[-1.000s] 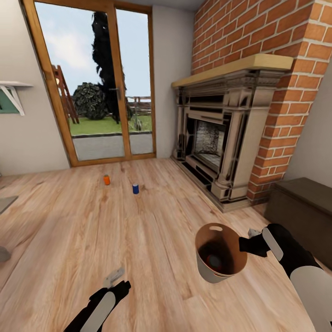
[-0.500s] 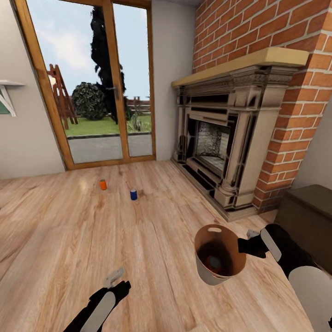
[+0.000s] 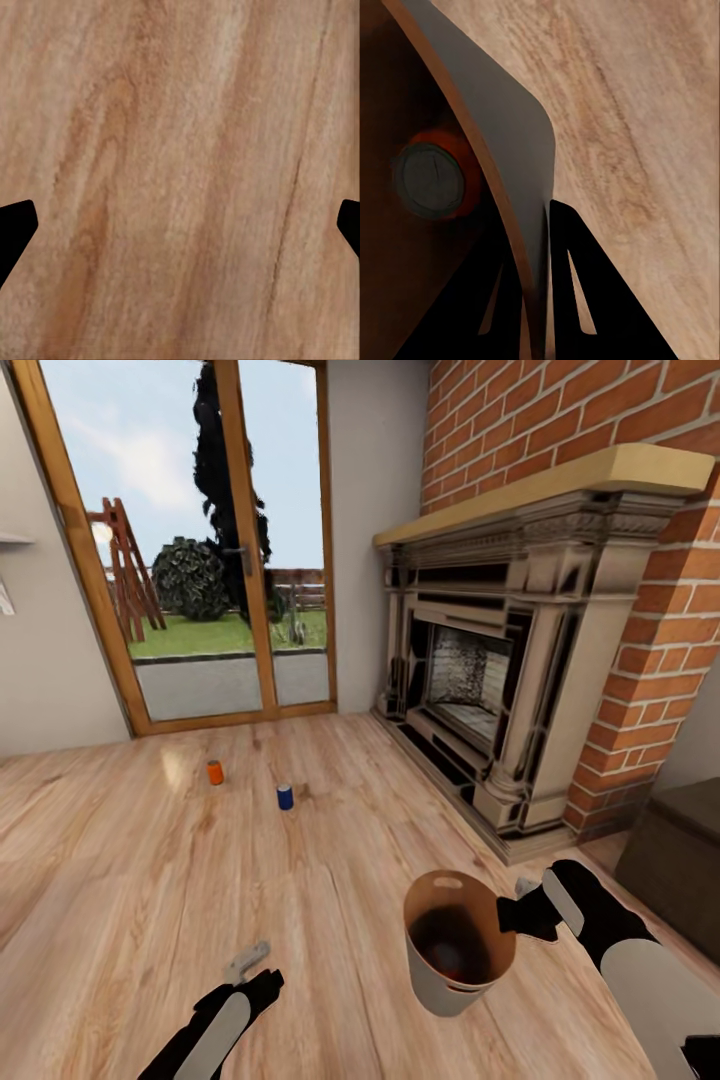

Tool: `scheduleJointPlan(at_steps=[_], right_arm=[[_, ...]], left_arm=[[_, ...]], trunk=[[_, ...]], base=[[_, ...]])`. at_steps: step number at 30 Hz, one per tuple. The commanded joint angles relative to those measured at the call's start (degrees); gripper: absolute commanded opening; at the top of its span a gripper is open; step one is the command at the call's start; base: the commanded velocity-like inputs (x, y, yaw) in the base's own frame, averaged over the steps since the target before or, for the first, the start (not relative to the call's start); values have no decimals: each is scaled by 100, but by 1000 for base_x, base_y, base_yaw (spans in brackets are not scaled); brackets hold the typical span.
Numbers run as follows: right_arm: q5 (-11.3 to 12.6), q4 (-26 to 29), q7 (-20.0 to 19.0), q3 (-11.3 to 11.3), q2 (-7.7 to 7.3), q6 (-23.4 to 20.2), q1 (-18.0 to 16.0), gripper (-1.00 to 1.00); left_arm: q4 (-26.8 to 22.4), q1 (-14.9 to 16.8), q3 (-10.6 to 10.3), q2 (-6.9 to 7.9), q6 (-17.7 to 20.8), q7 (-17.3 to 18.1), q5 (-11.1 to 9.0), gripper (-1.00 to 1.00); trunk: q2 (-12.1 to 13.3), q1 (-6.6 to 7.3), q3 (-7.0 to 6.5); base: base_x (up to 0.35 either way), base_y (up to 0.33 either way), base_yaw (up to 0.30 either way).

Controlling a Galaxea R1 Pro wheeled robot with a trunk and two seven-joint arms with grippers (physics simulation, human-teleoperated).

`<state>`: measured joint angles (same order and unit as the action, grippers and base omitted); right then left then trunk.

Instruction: Put the three can of soda from the living room inside the tash can in the kitchen.

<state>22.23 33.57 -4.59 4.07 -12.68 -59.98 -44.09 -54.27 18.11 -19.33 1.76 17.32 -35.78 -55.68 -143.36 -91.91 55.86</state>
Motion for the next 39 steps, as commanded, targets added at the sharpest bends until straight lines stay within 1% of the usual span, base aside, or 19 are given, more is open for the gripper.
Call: scheduleJointPlan(at_steps=[1, 7, 9, 10, 14, 29, 39], right_arm=[[194, 4, -24, -11, 1, -2, -3, -100], [194, 27, -25, -5, 2, -2, -3, -100], [194, 32, -25, -3, 2, -2, -3, -100], [194, 33, -25, -3, 2, -2, -2, -100], [194, 35, -25, 1, 3, -2, 2, -100], [194, 44, -25, -2, 0, -2, 2, -100], [194, 44, -25, -2, -2, -2, 4, -100]], left_arm=[[0, 0, 3, 0, 0, 0, -2, 100], [-10, 0, 0, 0, -23, 0, 9, 100], [-198, -12, -10, 3, -47, -23, 26, 100], [-378, -50, -13, 17, -52, -42, 32, 100], [-750, -200, -9, 60, -61, -66, 46, 100], [-715, -225, -15, 32, -21, -27, 48, 100], [-575, -221, 8, 21, -2, -46, 53, 100]], trunk=[[0, 1, -1], [0, 1, -1], [0, 1, -1], [0, 1, -1], [0, 1, -1], [0, 1, -1], [0, 1, -1]], base=[[347, 59, 0], [347, 97, 0], [346, 117, 0], [346, 119, 0], [345, 120, 0], [345, 112, 0], [347, 18, 0]])
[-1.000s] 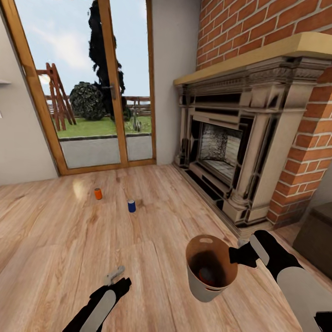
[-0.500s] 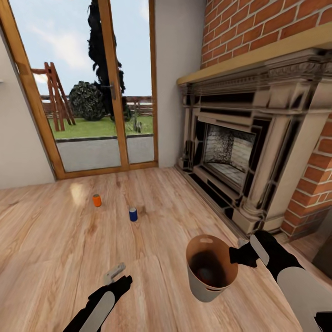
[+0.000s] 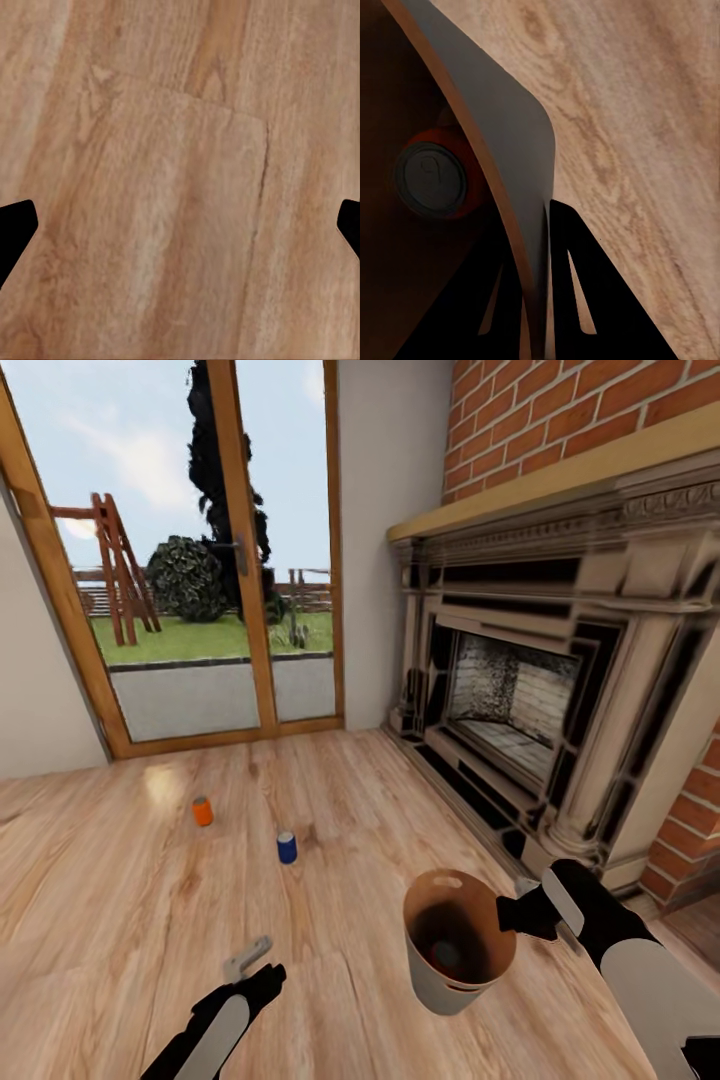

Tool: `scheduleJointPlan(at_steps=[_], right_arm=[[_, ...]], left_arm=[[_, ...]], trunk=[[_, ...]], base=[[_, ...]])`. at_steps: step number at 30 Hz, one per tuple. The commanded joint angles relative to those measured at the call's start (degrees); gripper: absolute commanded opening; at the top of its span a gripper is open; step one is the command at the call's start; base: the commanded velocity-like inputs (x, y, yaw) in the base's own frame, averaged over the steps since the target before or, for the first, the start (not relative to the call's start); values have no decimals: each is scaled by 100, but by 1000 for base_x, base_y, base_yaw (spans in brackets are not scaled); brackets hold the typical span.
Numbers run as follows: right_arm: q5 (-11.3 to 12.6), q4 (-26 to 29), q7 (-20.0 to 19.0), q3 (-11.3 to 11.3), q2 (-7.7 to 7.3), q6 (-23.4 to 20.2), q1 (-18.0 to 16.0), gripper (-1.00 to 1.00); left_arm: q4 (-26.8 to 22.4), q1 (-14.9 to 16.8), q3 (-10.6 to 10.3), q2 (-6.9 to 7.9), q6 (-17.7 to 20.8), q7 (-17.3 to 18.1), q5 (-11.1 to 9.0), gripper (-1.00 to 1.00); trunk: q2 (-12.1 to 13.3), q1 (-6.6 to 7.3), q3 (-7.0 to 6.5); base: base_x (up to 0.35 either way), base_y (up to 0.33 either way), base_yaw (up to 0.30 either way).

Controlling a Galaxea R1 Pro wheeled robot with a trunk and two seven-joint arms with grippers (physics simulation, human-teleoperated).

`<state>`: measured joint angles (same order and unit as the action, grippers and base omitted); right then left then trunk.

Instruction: Put the three can of soda from the living room inside the tash can in the kitchen.

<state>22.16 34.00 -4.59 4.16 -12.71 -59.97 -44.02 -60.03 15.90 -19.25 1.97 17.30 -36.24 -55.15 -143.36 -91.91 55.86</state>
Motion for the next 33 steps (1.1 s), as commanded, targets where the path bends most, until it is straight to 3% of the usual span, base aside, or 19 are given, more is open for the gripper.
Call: scheduleJointPlan(at_steps=[1, 4, 10, 14, 23, 26, 28, 30, 33], right_arm=[[201, 2, -25, -12, 2, -3, -3, -100], [201, 2, -25, -12, 3, -3, -3, -100], [201, 13, -24, -5, 5, -3, 4, -100], [201, 22, -22, 11, 6, -3, 16, -100], [201, 91, -24, 26, 8, -3, 36, -100], [201, 148, -24, 29, 10, -3, 45, -100], [201, 176, -25, 31, 13, -3, 49, -100], [201, 197, -25, 32, 13, -3, 50, -100], [201, 226, -25, 32, 14, -3, 55, -100]], left_arm=[[49, 4, 6, -3, 8, -15, 2, 100], [280, 134, 19, 9, 46, -61, 3, 100], [981, 1298, 42, 160, 878, -713, 13, 100], [1271, 1612, 40, 183, 1024, -740, 7, 100], [1663, 1716, 7, 167, 982, -375, 4, 100], [1214, 1621, -5, 163, 962, -571, 4, 100], [250, 1244, 29, 188, 1051, -1075, 3, 100], [11, 1133, 46, 193, 1106, -1204, 2, 100], [35, 1081, 46, 191, 1131, -1237, -3, 100]], trunk=[[0, 1, -1], [0, 1, -1], [0, 1, -1], [0, 1, -1], [0, 1, -1], [0, 1, -1], [0, 1, -1], [0, 1, -1], [0, 1, -1]], base=[[347, 2, 0], [347, 1, 0], [347, 0, 0], [348, 0, 0], [347, 0, 0], [347, 0, 0], [347, 0, 0], [347, 0, 0], [347, 0, 0]])
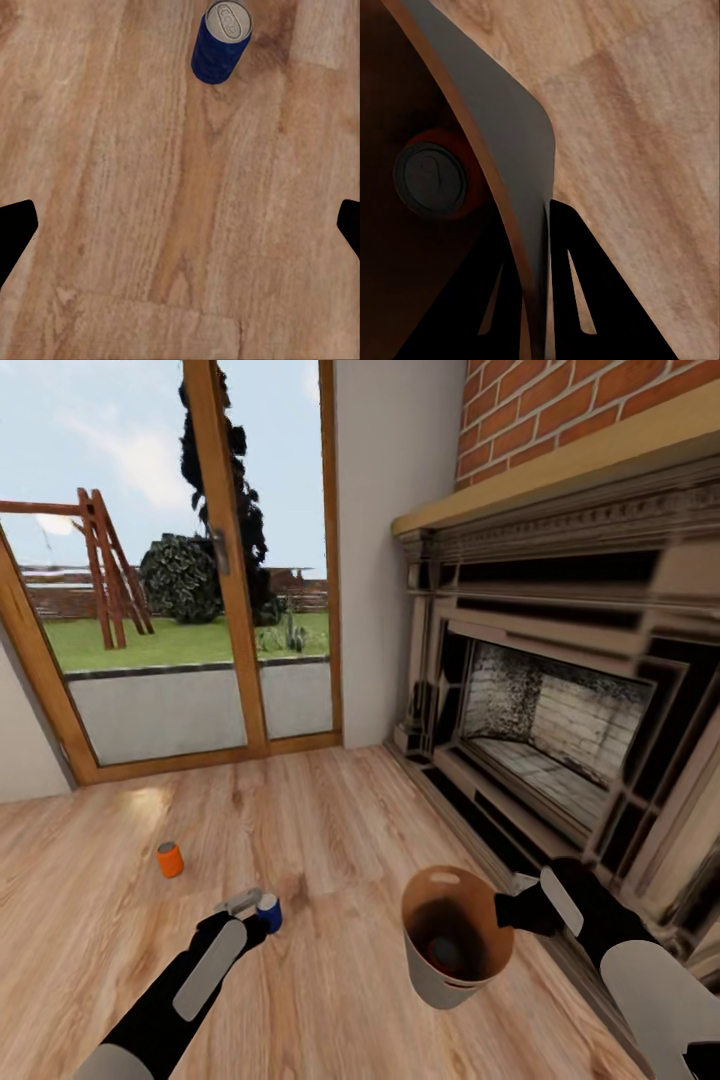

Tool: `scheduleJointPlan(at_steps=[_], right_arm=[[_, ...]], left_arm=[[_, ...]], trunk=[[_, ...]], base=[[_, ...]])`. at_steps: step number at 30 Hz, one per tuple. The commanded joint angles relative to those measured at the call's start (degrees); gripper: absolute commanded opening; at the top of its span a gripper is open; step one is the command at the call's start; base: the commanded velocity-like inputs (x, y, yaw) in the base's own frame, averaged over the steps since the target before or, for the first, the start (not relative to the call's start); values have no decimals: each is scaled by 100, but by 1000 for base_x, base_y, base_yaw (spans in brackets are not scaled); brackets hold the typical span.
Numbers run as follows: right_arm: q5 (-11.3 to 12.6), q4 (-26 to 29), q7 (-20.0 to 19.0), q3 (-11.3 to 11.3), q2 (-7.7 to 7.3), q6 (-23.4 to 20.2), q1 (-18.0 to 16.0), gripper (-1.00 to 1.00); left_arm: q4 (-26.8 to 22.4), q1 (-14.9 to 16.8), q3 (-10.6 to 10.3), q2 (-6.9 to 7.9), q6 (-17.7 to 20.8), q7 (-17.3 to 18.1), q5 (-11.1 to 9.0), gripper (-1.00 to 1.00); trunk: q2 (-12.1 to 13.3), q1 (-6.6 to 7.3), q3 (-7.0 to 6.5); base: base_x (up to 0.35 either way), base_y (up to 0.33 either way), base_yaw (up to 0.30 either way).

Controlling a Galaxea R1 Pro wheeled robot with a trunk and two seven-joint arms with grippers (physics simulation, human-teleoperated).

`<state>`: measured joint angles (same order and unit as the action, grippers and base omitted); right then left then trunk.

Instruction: Put the three can of soda from the living room inside the tash can in the kitchen.

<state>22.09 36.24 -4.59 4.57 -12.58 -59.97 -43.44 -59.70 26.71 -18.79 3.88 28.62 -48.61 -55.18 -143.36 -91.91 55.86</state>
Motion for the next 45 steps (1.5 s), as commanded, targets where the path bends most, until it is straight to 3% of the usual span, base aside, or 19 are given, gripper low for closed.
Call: scheduleJointPlan(at_steps=[1, 3, 6, 9, 19, 23, 30, 40, 45], right_arm=[[208, 11, -25, -9, 1, -3, -2, -100], [208, 58, -25, 40, 8, -3, 0, -100], [210, 226, -31, 412, 12, -3, 5, -100], [215, 291, -33, 523, 14, -3, 9, -100], [217, 313, -34, 570, 18, -3, 11, -100], [216, 329, -34, 571, 10, -3, 11, -100], [217, 637, -34, 571, 2, -3, 148, -100], [217, 765, -34, 586, 1, -3, 219, -100], [216, 783, -37, 589, 1, -3, 222, -100]], left_arm=[[28, -5, -1, 0, 0, 13, 2, 100], [103, -15, -1, -1, 2, 66, 5, 100], [202, -23, -2, -4, 1, 147, 4, 100], [306, -25, -2, -5, -7, 195, 4, 100], [755, 18, -2, -4, -67, 497, 9, 100], [1149, 97, -2, -12, -89, 797, 15, 100], [1496, 141, -5, -4, -109, 1001, 16, 100], [2150, 264, -2, 94, -119, 1490, 16, 100], [2252, 279, 2, 119, -102, 1462, 11, 100]], trunk=[[0, 1, -1], [0, 1, -1], [0, 1, -1], [0, 1, -1], [0, 1, -1], [0, 1, -1], [0, 1, -1], [0, 1, -1], [0, 1, -1]], base=[[347, 0, 0], [347, 0, 0], [347, 0, 0], [347, 0, 0], [347, 0, 0], [347, 0, 0], [347, 0, 0], [345, 0, 0], [117, 0, 0]])
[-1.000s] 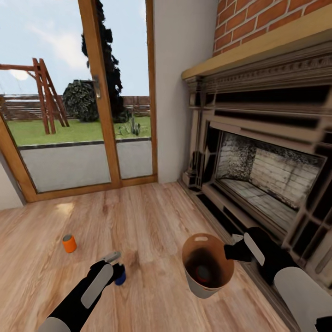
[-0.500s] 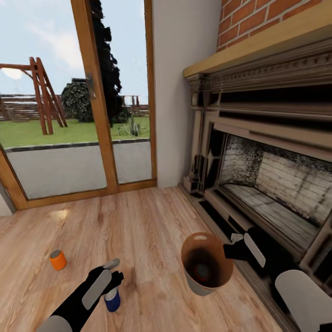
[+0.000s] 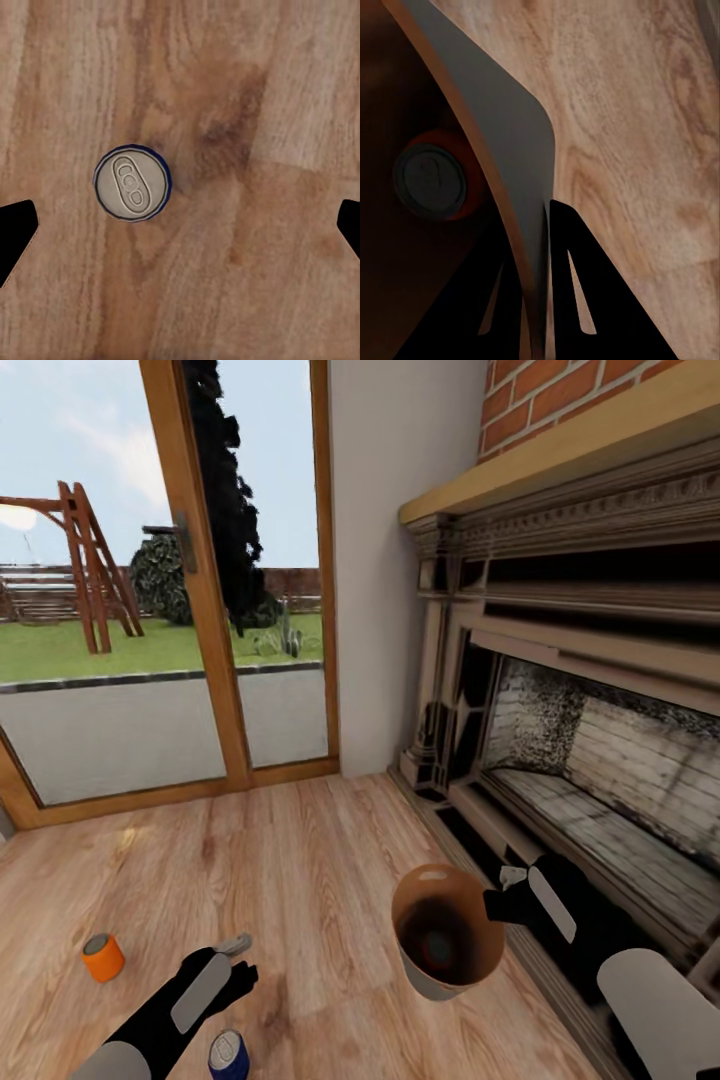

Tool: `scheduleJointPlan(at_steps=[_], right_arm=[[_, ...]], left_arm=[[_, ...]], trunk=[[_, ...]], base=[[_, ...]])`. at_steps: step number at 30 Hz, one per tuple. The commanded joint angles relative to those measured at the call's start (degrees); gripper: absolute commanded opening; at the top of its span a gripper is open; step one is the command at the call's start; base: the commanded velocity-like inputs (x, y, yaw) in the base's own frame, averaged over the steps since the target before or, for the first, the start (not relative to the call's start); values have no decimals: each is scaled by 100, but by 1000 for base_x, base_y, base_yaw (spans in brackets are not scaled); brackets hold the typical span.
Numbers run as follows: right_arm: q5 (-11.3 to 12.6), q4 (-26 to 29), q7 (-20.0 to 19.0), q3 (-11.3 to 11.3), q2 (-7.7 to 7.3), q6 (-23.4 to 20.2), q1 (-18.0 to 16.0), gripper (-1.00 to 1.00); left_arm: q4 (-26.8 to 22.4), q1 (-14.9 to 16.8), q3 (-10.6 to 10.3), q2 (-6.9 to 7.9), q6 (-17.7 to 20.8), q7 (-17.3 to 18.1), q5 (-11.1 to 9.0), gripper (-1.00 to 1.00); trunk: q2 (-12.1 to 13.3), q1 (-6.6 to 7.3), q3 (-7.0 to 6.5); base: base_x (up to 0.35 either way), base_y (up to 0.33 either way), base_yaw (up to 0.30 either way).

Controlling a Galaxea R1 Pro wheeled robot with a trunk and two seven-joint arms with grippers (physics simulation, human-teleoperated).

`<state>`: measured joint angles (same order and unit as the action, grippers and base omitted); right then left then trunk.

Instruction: Put the three can of soda from the living room inside the tash can in the kitchen.

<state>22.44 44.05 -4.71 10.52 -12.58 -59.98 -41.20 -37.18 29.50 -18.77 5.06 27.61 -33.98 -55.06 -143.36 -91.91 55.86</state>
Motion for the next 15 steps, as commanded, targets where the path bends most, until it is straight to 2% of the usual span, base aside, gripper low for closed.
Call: scheduleJointPlan(at_steps=[1, 3, 6, 7, 8, 11, 15], right_arm=[[181, 15, -26, -5, -1, -2, -2, -100], [181, 119, -34, -6, -14, -2, 15, -100], [187, 868, -43, -11, -53, -2, 282, -100], [181, 1239, -35, -5, -66, -2, 419, -100], [178, 1375, -30, 3, -69, -2, 470, -100], [174, 1579, -24, 16, -83, -2, 540, -100], [173, 1660, -22, 17, -93, -2, 563, -100]], left_arm=[[4, 2, 5, 4, 5, -8, -3, 100], [12, 10, 7, 14, 65, -4, -2, 100], [132, 144, -16, 35, 283, 33, 4, 100], [385, 263, -32, 35, 368, 138, 8, 100], [608, 363, -41, 33, 400, 238, 26, 100], [1125, 596, -41, 38, 435, 390, 94, 100], [1296, 707, -39, 46, 445, 441, 113, 100]], trunk=[[0, 0, -1], [-3, -5, 44], [-7, -12, 110], [-8, -15, 132], [-10, -18, 154], [-14, -25, 221], [-19, -36, 310]], base=[[38, 0, 0], [17, 0, 0], [7, 0, 0], [3, 0, 0], [2, 0, 0], [0, 0, 0], [0, 0, 0]])
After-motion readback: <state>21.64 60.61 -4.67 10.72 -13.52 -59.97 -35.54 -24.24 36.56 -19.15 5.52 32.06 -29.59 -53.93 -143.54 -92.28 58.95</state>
